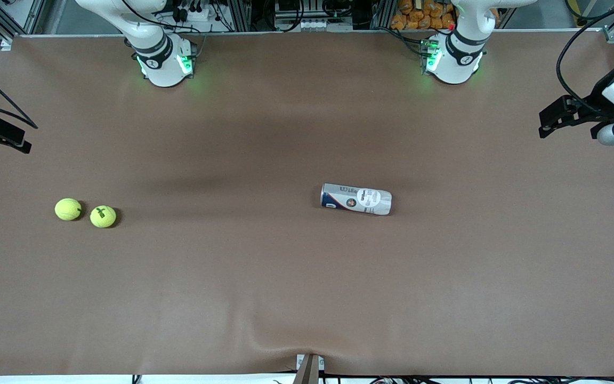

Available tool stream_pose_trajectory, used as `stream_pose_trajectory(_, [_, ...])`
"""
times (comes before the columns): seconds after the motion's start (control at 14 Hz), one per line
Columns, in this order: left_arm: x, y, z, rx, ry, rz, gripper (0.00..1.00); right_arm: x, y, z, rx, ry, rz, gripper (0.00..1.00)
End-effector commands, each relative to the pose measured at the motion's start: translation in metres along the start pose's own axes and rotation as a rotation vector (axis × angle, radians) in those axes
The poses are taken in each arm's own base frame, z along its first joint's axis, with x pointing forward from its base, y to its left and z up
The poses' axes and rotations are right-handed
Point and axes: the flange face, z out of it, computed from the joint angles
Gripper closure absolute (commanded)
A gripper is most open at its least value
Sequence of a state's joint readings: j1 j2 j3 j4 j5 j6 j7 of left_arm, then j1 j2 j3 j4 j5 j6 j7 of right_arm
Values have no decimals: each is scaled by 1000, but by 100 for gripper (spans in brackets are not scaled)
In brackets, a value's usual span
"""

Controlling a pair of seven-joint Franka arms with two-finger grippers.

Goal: Insert tennis ball vertically with right arm

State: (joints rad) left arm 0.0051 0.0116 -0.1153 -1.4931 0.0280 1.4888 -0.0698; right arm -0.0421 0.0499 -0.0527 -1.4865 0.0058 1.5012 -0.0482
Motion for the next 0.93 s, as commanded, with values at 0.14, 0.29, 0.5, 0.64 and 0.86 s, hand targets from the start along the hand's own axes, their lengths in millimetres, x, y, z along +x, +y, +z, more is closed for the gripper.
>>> stream_pose_trajectory(0.14, [-3,-3,-8,-8,1,-8,0,-2,3,-3,4,-6,16,0])
stream_pose_trajectory(0.29, [-3,-2,-9,-9,3,-5,0,-1,5,-2,6,-6,19,0])
stream_pose_trajectory(0.5, [-3,-2,-8,-8,1,-5,0,-1,7,-2,6,-7,22,0])
stream_pose_trajectory(0.64, [-4,-2,-9,-8,3,1,0,-1,8,-2,8,-7,23,0])
stream_pose_trajectory(0.86, [-4,-3,-9,-8,3,3,0,-2,8,-1,8,-13,23,0])
